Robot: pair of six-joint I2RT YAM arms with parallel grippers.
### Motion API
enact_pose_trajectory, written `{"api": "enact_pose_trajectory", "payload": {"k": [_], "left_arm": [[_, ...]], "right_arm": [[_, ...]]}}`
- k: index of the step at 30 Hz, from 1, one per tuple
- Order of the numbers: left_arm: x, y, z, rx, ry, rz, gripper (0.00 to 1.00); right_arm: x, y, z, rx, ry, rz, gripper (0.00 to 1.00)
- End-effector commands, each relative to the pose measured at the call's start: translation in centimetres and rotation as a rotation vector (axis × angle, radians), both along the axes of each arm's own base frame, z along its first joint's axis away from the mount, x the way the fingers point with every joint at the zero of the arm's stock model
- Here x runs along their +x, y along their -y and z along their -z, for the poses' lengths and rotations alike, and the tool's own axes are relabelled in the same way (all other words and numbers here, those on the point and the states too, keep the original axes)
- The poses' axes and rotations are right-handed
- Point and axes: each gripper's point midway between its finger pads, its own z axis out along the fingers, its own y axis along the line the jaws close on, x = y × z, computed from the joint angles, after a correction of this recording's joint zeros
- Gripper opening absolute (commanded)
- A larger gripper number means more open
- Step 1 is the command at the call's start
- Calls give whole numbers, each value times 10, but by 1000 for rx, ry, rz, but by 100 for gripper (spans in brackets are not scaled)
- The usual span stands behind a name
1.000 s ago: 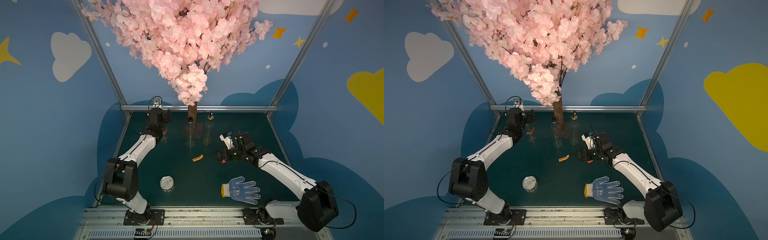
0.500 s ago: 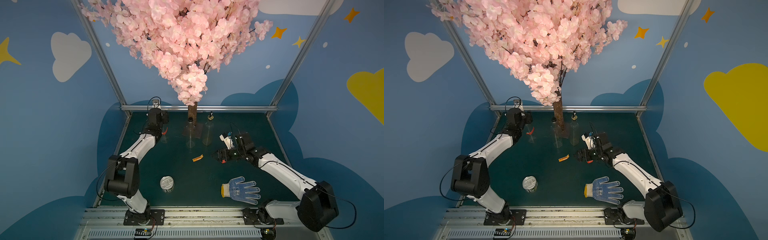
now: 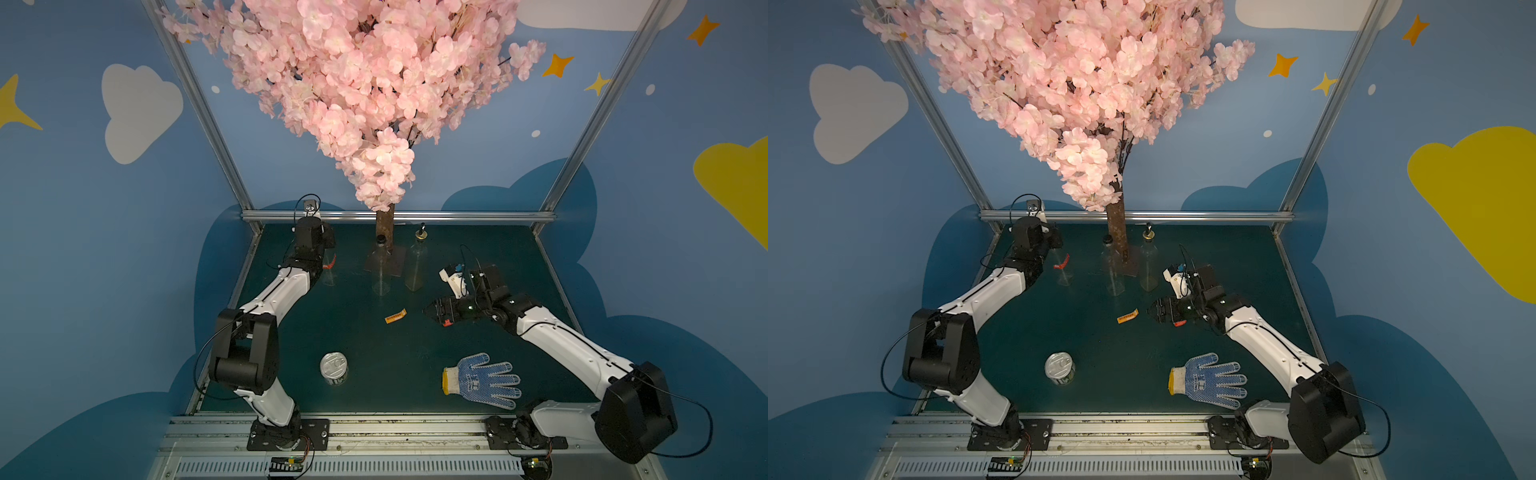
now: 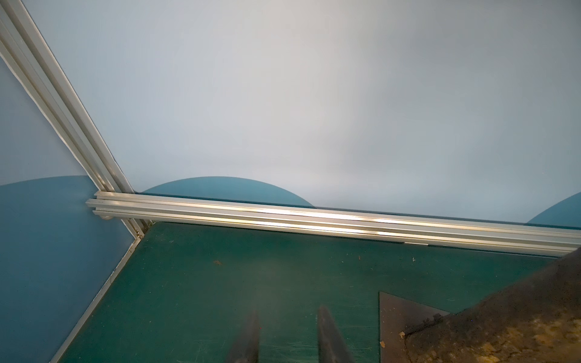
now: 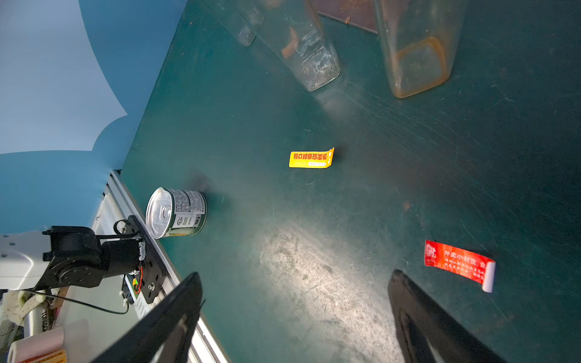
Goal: Remove the label from the bottle
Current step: Pick up the bottle from the center of the board, then place the bottle at the center of the board.
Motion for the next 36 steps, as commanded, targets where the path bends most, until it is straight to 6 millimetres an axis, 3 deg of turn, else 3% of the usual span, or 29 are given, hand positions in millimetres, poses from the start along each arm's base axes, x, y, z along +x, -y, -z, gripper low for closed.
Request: {"api": "enact_pose_trajectory", "payload": {"k": [1, 4, 10, 13, 19, 28, 36], "left_arm": [[-7, 3, -1, -5, -9, 20, 2], [-13, 7, -12, 1, 10, 29, 2], [-33, 31, -57, 32, 63, 85, 2], [-50, 43, -76, 32, 59, 106, 2], [-93, 64, -93, -10, 40, 168, 2], [-154, 102, -88, -108, -3, 290, 2], [-184, 151, -64, -189, -29, 371, 2]], "right_arm": [[5, -3, -11, 12, 28, -6, 92], [5, -3, -12, 14, 29, -8, 92], [7, -3, -16, 14, 42, -2, 92], [8, -2, -19, 14, 51, 3, 92], [7, -1, -21, 15, 55, 10, 92], [6, -4, -27, 31, 61, 6, 92], [6, -1, -28, 22, 69, 16, 92]]}}
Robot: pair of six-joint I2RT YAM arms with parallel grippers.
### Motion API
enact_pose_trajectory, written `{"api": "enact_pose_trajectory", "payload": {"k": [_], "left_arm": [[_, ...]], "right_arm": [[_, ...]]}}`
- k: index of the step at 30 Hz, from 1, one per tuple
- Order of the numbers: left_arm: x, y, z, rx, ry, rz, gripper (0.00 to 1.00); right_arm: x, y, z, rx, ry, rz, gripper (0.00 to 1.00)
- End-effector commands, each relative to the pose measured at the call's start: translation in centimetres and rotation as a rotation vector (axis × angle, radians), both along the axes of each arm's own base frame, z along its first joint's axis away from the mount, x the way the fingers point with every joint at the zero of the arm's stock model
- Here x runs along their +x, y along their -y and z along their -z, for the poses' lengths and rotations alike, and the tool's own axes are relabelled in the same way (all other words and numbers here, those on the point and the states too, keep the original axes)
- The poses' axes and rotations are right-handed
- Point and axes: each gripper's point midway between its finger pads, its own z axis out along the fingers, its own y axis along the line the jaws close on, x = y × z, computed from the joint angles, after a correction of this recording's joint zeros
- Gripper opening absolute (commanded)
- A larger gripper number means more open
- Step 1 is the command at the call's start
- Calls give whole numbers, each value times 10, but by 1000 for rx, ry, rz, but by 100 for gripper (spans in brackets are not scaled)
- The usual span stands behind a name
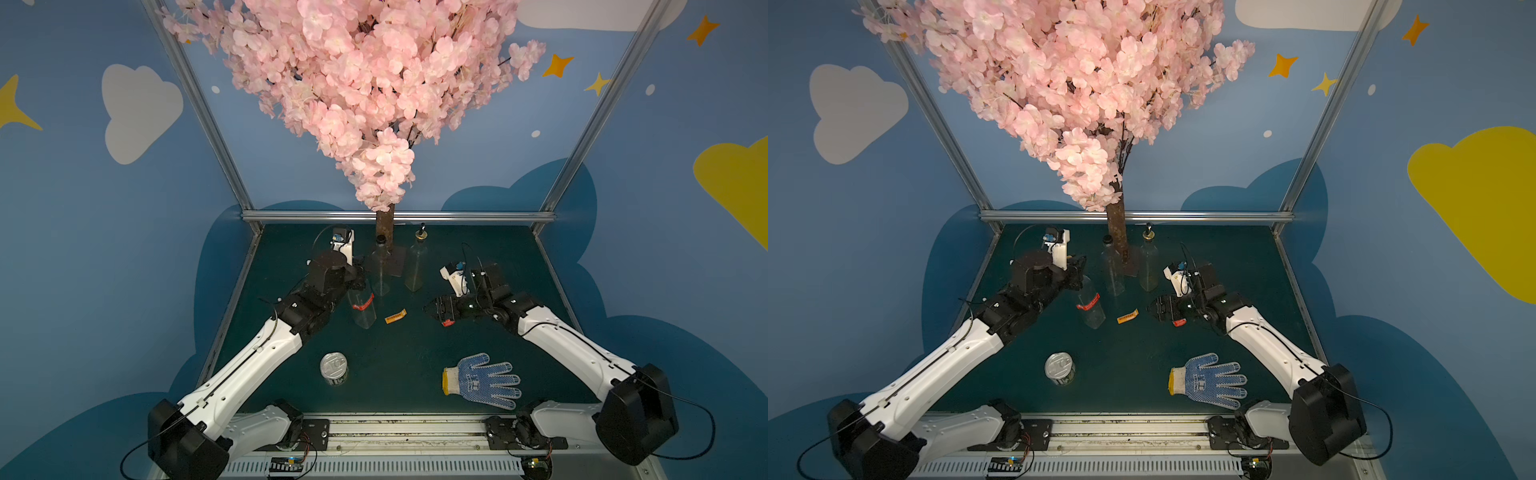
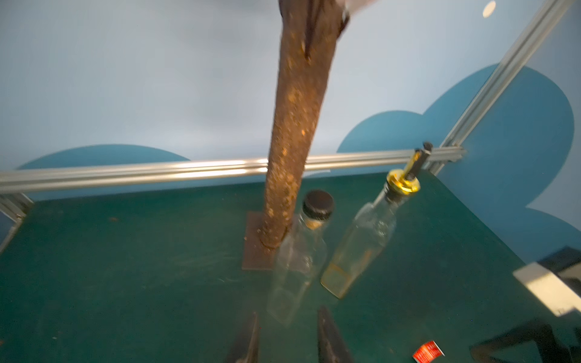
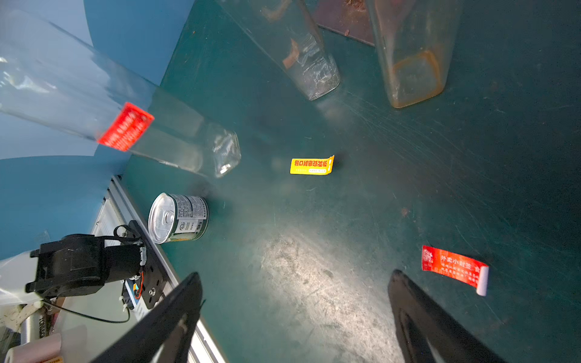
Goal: Remove the label from the bottle
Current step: Place the bottle at the center of the board.
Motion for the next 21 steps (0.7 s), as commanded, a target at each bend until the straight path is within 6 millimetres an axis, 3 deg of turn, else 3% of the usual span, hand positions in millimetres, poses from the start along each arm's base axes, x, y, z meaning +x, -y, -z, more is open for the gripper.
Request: {"api": "enact_pose_trajectory", "payload": {"k": [1, 8, 21], "left_arm": [[-8, 14, -18, -92, 53, -8, 2], [-26, 52, 2, -98, 39, 43, 2], [-38, 92, 34, -40, 14, 72, 2]], "right_arm": [[2, -1, -20, 15, 51, 7, 92], [2, 2, -18, 8, 52, 19, 92], [1, 1, -16, 13, 49, 16, 92]]}}
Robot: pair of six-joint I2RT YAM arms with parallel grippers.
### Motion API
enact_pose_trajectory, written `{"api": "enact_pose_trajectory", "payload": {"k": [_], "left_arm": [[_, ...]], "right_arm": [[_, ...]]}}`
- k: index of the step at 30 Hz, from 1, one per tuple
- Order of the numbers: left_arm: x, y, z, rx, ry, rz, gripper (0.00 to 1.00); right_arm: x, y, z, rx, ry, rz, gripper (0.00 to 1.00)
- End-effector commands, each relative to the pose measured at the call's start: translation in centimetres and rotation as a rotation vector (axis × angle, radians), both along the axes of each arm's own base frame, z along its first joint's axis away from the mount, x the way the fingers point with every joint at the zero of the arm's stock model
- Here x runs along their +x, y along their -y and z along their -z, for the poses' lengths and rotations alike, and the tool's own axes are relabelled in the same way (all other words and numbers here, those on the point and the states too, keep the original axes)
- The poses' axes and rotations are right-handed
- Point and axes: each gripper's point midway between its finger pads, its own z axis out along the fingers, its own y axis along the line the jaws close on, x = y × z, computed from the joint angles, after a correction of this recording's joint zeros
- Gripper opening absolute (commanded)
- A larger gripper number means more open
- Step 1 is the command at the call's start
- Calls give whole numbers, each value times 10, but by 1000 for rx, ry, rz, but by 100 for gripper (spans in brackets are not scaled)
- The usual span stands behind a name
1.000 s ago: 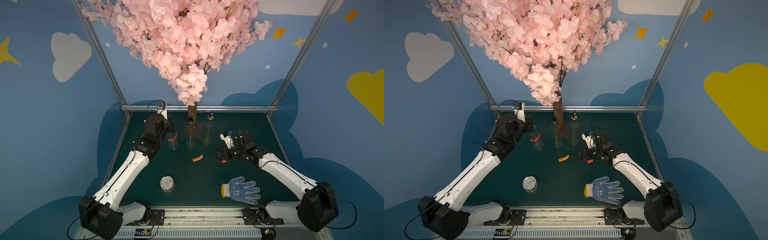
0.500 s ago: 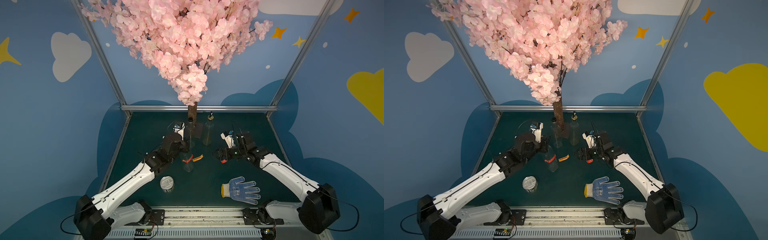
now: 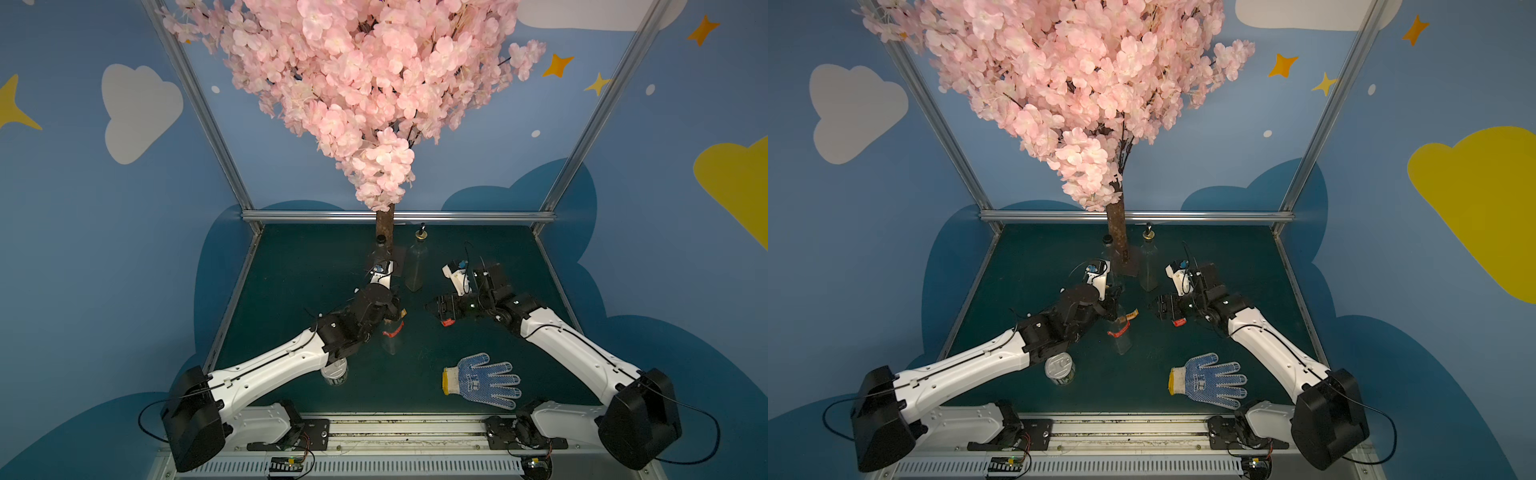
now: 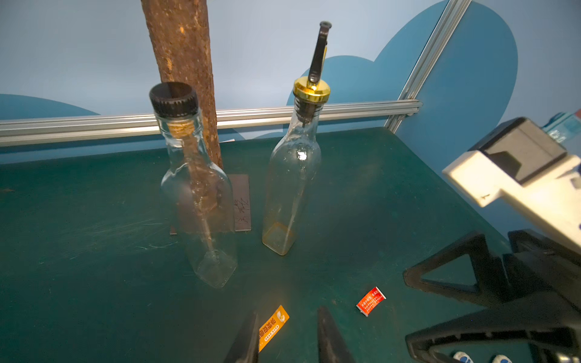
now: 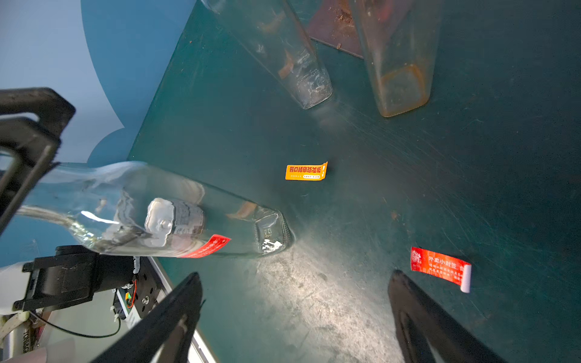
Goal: Remove the label from the bottle
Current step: Place the bottle at the center of the board.
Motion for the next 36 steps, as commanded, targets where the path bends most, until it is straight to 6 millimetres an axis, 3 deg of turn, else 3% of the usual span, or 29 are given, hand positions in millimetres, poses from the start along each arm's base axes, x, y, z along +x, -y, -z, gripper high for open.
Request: {"api": "enact_pose_trajectory", "payload": {"k": [1, 6, 12, 16, 23, 31, 36], "left_arm": [[2, 9, -11, -37, 27, -21, 2], [-1, 19, 1, 4, 3, -12, 5], [-5, 23, 7, 5, -10, -5, 32], [-7, 22, 9, 5, -16, -3, 40], [-9, 22, 7, -9, -11, 3, 49], [-21, 18, -2, -25, 31, 73, 68], [-29, 11, -9, -38, 50, 110, 69]], "right_arm": [[-1, -3, -9, 19, 21, -5, 92], [0, -4, -9, 21, 22, -9, 92], [-1, -6, -9, 31, 19, -19, 92], [-2, -9, -9, 39, 20, -29, 92], [-3, -13, -9, 46, 18, -50, 92], [-8, -17, -18, 61, 38, -78, 92], [-13, -22, -21, 73, 43, -104, 92]]}}
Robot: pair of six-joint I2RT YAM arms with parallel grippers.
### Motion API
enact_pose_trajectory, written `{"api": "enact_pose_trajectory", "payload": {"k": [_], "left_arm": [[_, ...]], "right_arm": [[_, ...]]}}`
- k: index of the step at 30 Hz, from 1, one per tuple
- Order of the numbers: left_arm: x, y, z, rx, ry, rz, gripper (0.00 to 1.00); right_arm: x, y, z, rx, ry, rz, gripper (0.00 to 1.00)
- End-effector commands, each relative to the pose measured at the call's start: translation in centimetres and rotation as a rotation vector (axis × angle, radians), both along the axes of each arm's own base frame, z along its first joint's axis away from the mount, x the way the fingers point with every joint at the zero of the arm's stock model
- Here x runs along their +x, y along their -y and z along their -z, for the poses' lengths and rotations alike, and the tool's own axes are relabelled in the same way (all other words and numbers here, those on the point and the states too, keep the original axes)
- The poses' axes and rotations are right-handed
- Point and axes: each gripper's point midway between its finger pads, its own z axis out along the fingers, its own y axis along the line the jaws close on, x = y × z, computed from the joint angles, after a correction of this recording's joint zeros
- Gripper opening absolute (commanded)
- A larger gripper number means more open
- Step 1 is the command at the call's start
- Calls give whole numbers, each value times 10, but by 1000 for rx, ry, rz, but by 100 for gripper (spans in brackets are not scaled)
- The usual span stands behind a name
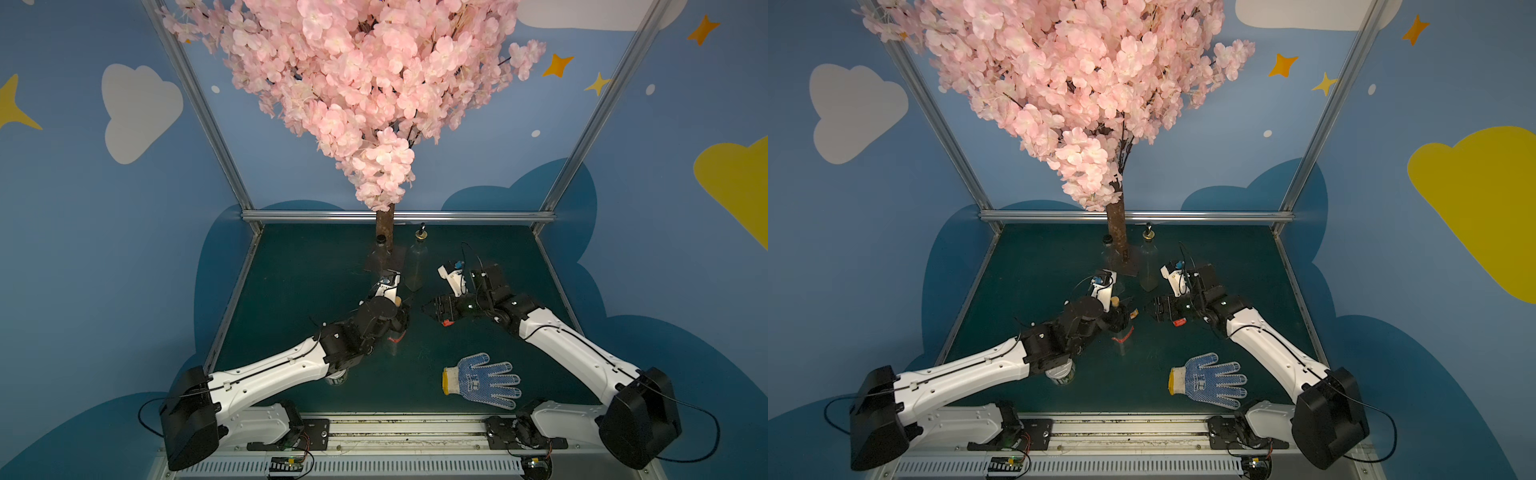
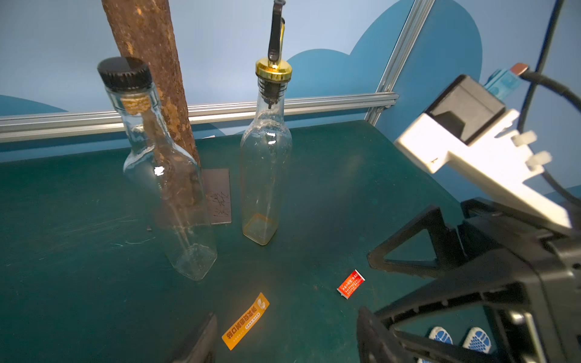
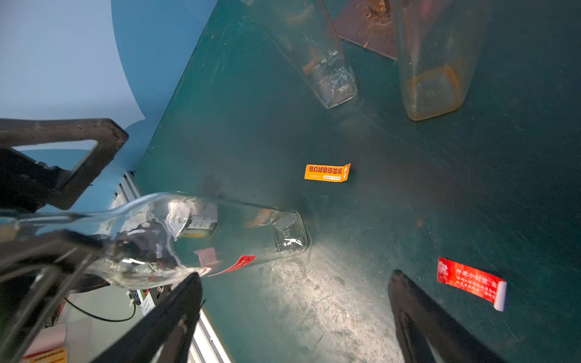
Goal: Remove the label from the bottle
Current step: Place the bottle at the center of the board, then pick up the bottle from the center of the board.
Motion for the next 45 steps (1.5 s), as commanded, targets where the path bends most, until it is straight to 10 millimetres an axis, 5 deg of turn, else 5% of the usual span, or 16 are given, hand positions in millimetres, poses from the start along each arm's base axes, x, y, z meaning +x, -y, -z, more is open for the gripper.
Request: {"api": "enact_pose_trajectory", "payload": {"k": [1, 9, 15, 22, 26, 32, 45], "left_arm": [[-5, -1, -17, -36, 44, 40, 69], [-16, -18, -45, -115, 106, 81, 71], [-25, -47, -70, -203, 169, 81, 70], [-33, -68, -68, -232, 168, 98, 70], [-36, -63, -62, -238, 159, 143, 70], [-33, -58, -53, -228, 137, 152, 70], [-33, -55, -50, -226, 140, 169, 70]], "right_arm": [[-4, -9, -18, 36, 47, -44, 92], [-9, -15, -39, 45, 111, -62, 91], [-18, -19, -62, 66, 196, -85, 81], [-36, -34, -81, 120, 341, -167, 72], [-42, -41, -71, 110, 353, -206, 81], [-53, -49, -31, 39, 363, -255, 90], [-49, -71, 9, 4, 450, -268, 92]]}}
